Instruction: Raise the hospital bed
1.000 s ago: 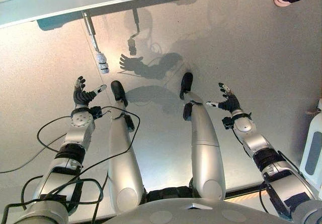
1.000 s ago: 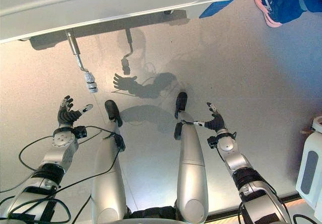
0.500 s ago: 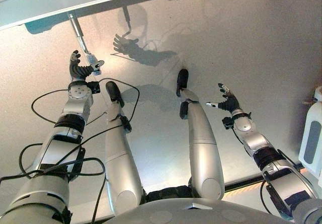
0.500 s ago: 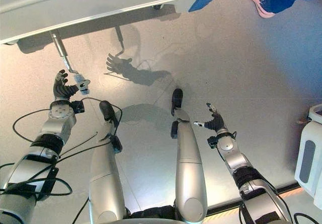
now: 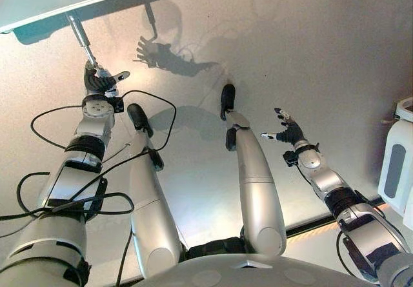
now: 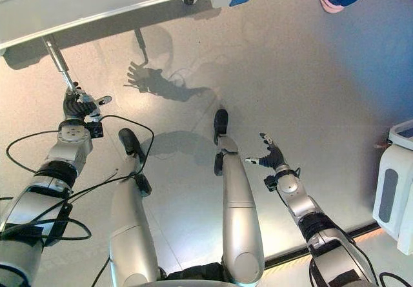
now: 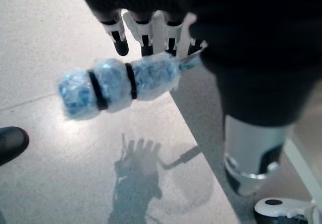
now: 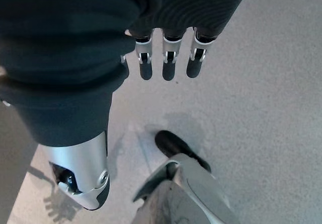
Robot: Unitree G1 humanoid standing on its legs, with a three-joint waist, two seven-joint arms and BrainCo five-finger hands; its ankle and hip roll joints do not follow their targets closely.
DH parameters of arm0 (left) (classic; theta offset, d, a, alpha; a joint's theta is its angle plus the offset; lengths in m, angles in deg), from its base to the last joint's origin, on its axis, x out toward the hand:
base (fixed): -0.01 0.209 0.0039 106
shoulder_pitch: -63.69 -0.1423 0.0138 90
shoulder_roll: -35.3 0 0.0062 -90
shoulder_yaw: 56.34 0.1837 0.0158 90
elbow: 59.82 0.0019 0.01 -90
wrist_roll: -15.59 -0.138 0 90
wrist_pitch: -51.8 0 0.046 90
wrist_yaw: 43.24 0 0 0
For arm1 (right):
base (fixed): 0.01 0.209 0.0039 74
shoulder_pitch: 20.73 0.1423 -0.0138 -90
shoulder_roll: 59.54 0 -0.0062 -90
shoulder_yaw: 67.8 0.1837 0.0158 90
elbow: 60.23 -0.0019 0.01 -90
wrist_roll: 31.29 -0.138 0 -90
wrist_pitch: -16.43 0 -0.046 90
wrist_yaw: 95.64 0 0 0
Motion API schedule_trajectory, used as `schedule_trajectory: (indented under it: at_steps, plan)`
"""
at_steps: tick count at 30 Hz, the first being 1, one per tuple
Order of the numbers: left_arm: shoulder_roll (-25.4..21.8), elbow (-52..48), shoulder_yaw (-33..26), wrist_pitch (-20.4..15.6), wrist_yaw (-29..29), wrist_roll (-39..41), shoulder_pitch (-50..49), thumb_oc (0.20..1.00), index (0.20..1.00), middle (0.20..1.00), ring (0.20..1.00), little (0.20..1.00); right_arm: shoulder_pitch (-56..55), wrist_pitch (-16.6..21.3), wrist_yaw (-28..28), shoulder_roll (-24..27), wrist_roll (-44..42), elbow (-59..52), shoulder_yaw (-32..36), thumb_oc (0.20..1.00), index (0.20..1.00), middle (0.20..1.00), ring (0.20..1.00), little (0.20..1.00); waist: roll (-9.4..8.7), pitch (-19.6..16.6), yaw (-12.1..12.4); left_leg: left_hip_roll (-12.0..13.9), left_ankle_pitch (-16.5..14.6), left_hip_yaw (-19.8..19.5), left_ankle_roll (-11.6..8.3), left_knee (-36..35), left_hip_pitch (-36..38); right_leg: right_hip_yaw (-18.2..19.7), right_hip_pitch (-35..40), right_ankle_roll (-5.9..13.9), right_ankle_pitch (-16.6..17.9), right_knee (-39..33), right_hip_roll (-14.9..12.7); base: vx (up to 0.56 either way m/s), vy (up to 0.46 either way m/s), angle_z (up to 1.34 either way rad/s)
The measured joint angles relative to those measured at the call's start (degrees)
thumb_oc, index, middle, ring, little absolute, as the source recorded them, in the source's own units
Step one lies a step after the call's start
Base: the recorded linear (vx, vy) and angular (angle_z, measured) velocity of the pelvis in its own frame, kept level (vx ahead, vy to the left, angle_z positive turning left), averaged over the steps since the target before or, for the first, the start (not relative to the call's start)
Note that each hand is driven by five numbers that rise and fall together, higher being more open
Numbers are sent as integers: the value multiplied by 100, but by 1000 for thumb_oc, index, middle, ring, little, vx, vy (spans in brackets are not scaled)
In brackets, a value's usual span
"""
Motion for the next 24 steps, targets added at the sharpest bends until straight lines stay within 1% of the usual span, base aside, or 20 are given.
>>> schedule_trajectory:
  at_steps: [4, 5, 6, 7, 13, 24]
  plan:
    - [4, 66, 42, 57, -27, 12, 46, 1000, 1000, 1000, 1000, 1000, 5, 0, 40, 10, -8, -5, -11, 1000, 1000, 1000, 1000, 1000, -15, 1, -3, 2, -12, -5, 15, 28, -73, -2, -55, 11, -2, 2, 1, 36, 0, 0]
    - [9, 119, 41, 59, -57, 12, 41, 1000, 1000, 1000, 1000, 1000, 7, 0, 46, 12, -9, -4, -19, 1000, 1000, 1000, 1000, 1000, -17, 1, 7, 2, 5, -5, -11, 29, -77, -6, -60, 1, 15, 8, -2, 0, 0, 0]
    - [12, 157, 46, 67, -124, 27, 49, 1000, 1000, 1000, 1000, 1000, 18, 0, 60, 21, -9, -7, -19, 1000, 1000, 1000, 1000, 1000, -20, 0, -4, 7, -19, -6, 13, 41, -88, -1, -62, 15, 2, -3, 0, 74, 0, -1]
    - [25, 215, 47, 70, -183, 71, 50, 1000, 1000, 1000, 1000, 1000, 27, 0, 75, 26, -10, 0, -15, 1000, 1000, 1000, 1000, 1000, -23, 0, -9, 5, -2, -7, -13, 43, -88, -2, -63, 0, 17, -2, -2, 0, 0, 0]
    - [28, 269, 91, 95, -315, 287, 58, 1000, 1000, 1000, 1000, 1000, 28, -1, 77, 33, -11, -4, -17, 1000, 1000, 1000, 1000, 1000, -31, 1, -9, 2, -1, -11, -13, 44, -93, -2, -64, 1, 22, -3, 1, 0, 0, 0]
    - [25, 274, 92, 103, -355, 355, 85, 1000, 1000, 1000, 1000, 1000, 31, -1, 80, 55, -15, -4, -17, 1000, 1000, 1000, 1000, 1000, -35, 2, -9, 3, -2, -12, -13, 32, -125, -4, -92, 2, 22, -22, 4, 0, 0, 0]
